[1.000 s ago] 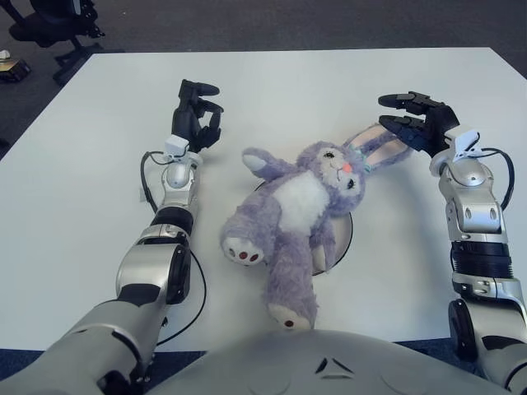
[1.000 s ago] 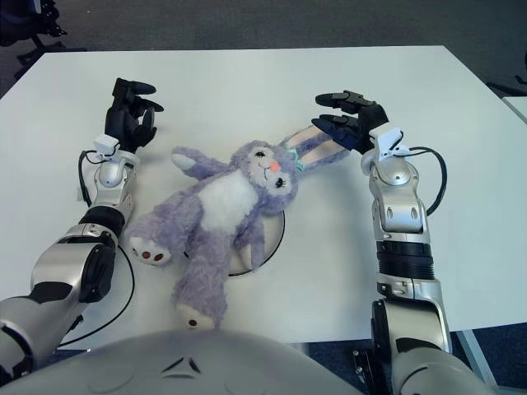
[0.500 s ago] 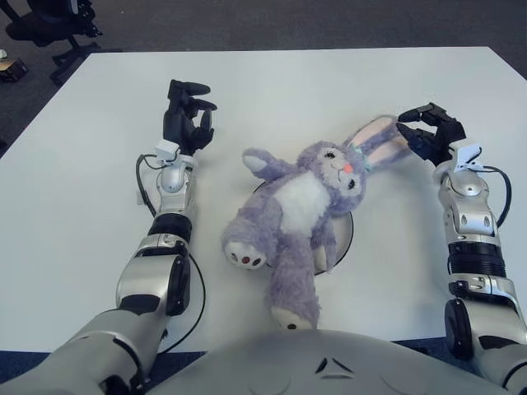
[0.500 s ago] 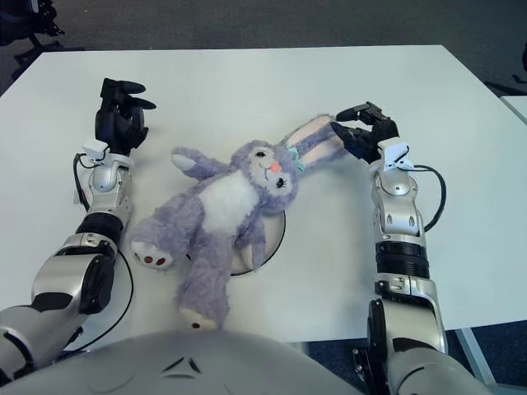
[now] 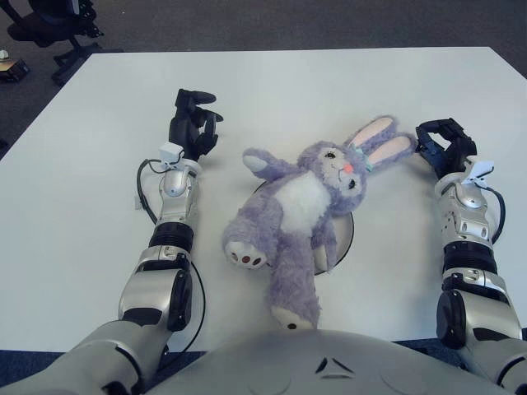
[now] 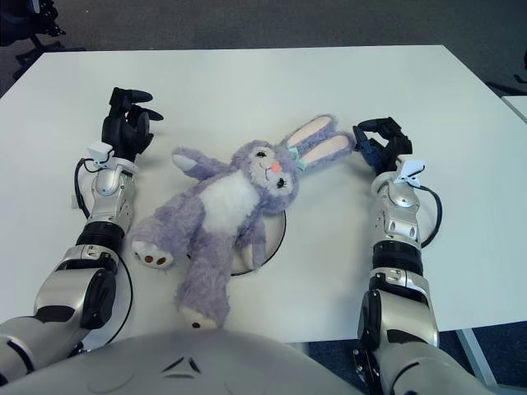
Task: Put the doll into the plate.
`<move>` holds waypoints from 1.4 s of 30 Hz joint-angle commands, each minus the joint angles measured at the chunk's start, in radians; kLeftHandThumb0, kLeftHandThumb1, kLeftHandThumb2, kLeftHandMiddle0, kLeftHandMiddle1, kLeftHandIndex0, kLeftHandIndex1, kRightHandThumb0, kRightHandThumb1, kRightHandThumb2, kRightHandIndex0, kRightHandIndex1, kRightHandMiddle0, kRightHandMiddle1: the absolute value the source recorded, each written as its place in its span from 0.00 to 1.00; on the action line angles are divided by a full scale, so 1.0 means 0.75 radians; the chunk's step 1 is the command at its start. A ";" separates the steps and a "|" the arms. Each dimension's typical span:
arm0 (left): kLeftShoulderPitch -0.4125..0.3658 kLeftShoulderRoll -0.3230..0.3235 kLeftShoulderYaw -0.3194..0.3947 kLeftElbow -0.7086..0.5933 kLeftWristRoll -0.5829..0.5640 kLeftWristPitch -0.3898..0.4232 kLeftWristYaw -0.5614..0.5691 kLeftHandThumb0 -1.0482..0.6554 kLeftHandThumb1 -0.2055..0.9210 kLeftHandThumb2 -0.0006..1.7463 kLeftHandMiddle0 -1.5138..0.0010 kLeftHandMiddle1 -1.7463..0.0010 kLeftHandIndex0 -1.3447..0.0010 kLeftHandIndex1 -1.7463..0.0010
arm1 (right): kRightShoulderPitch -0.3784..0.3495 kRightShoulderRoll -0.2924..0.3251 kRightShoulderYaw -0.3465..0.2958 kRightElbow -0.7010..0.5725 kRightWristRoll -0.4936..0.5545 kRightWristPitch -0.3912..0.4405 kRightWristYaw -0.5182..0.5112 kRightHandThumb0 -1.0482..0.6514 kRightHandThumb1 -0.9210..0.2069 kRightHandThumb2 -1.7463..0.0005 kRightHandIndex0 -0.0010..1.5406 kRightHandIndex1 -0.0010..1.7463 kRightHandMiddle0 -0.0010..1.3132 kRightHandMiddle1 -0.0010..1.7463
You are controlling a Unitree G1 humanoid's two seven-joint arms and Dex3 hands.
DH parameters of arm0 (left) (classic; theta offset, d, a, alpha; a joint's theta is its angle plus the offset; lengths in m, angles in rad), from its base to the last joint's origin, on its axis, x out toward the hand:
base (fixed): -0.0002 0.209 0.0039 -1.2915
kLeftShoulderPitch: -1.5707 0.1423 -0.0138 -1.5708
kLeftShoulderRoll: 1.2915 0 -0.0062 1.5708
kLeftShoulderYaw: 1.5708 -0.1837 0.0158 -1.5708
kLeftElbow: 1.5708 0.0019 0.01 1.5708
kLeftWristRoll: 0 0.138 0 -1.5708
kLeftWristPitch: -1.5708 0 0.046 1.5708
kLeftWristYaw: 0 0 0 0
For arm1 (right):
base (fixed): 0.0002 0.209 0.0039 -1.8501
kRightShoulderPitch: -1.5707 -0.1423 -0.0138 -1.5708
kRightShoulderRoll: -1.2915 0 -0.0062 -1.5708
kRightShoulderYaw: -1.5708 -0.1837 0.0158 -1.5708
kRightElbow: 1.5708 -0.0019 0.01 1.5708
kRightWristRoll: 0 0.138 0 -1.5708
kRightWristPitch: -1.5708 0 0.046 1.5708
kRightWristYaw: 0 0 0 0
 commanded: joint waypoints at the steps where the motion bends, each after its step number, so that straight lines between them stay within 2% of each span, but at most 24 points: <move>1: 0.195 -0.090 -0.006 0.061 -0.013 0.053 0.028 0.61 0.85 0.41 0.75 0.00 0.82 0.13 | -0.030 0.008 -0.033 0.016 0.062 -0.007 0.039 0.61 0.31 0.51 0.40 0.82 0.26 0.93; 5: 0.201 -0.098 -0.007 0.039 -0.012 0.078 0.034 0.61 0.83 0.43 0.74 0.00 0.82 0.13 | -0.028 0.019 -0.047 0.020 0.076 -0.021 0.022 0.61 0.34 0.46 0.39 0.85 0.25 0.95; 8: 0.204 -0.106 -0.006 0.024 -0.016 0.101 0.033 0.61 0.80 0.45 0.73 0.00 0.80 0.13 | -0.021 0.058 -0.072 0.033 0.080 -0.048 -0.038 0.61 0.37 0.40 0.35 0.92 0.24 0.98; 9: 0.204 -0.108 -0.005 0.020 -0.021 0.111 0.028 0.61 0.79 0.46 0.73 0.00 0.80 0.13 | -0.018 0.096 -0.083 0.050 0.084 -0.063 -0.078 0.61 0.38 0.38 0.34 0.94 0.24 0.99; 13: 0.209 -0.111 0.000 0.009 -0.028 0.134 0.015 0.61 0.74 0.49 0.70 0.00 0.76 0.15 | -0.007 0.182 -0.096 0.093 0.104 -0.080 -0.137 0.40 0.18 0.55 0.47 1.00 0.24 1.00; 14: 0.210 -0.111 0.001 0.010 -0.029 0.137 0.011 0.57 0.79 0.46 0.66 0.00 0.78 0.12 | 0.000 0.210 -0.096 0.104 0.116 -0.075 -0.142 0.40 0.17 0.56 0.49 1.00 0.24 1.00; 15: 0.212 -0.110 0.002 0.011 -0.030 0.137 0.006 0.51 0.87 0.40 0.61 0.00 0.80 0.07 | 0.023 0.230 -0.070 0.092 0.097 -0.059 -0.144 0.40 0.17 0.56 0.52 1.00 0.24 1.00; 17: 0.216 -0.108 0.003 0.012 -0.032 0.136 0.000 0.46 0.93 0.35 0.55 0.00 0.82 0.04 | 0.054 0.239 -0.021 0.065 0.051 -0.049 -0.138 0.40 0.16 0.56 0.56 1.00 0.24 1.00; 21: 0.223 -0.107 0.005 0.005 -0.033 0.137 -0.011 0.42 0.99 0.30 0.48 0.00 0.84 0.01 | 0.102 0.230 0.072 0.023 -0.065 -0.110 -0.132 0.40 0.16 0.57 0.59 1.00 0.24 1.00; 22: 0.224 -0.107 0.005 0.004 -0.033 0.137 -0.012 0.42 0.99 0.30 0.47 0.00 0.84 0.01 | 0.107 0.229 0.080 0.019 -0.075 -0.116 -0.134 0.40 0.16 0.57 0.59 1.00 0.24 1.00; 24: 0.230 -0.106 0.004 -0.001 -0.034 0.136 -0.019 0.42 1.00 0.30 0.46 0.00 0.84 0.00 | 0.137 0.221 0.150 0.014 -0.199 -0.218 -0.177 0.40 0.16 0.57 0.59 1.00 0.24 1.00; 26: 0.235 -0.105 0.004 -0.007 -0.035 0.136 -0.024 0.41 1.00 0.29 0.45 0.00 0.84 0.00 | 0.154 0.219 0.188 0.014 -0.268 -0.275 -0.205 0.40 0.16 0.56 0.59 1.00 0.24 1.00; 30: 0.241 -0.105 0.003 -0.014 -0.034 0.138 -0.027 0.41 1.00 0.29 0.44 0.00 0.84 0.00 | 0.163 0.218 0.217 0.030 -0.317 -0.314 -0.232 0.40 0.17 0.56 0.60 1.00 0.24 1.00; 33: 0.247 -0.106 0.000 -0.021 -0.031 0.138 -0.032 0.41 1.00 0.29 0.44 0.00 0.84 0.00 | 0.192 0.206 0.267 0.056 -0.400 -0.392 -0.266 0.40 0.19 0.54 0.61 1.00 0.25 1.00; 38: 0.252 -0.106 -0.003 -0.028 -0.029 0.138 -0.037 0.41 1.00 0.29 0.43 0.00 0.84 0.00 | 0.216 0.197 0.300 0.084 -0.443 -0.468 -0.290 0.40 0.21 0.52 0.63 1.00 0.26 1.00; 42: 0.268 -0.101 -0.021 -0.042 -0.008 0.125 -0.042 0.41 1.00 0.29 0.43 0.00 0.84 0.00 | 0.240 0.174 0.340 0.105 -0.511 -0.569 -0.320 0.39 0.22 0.51 0.63 1.00 0.27 1.00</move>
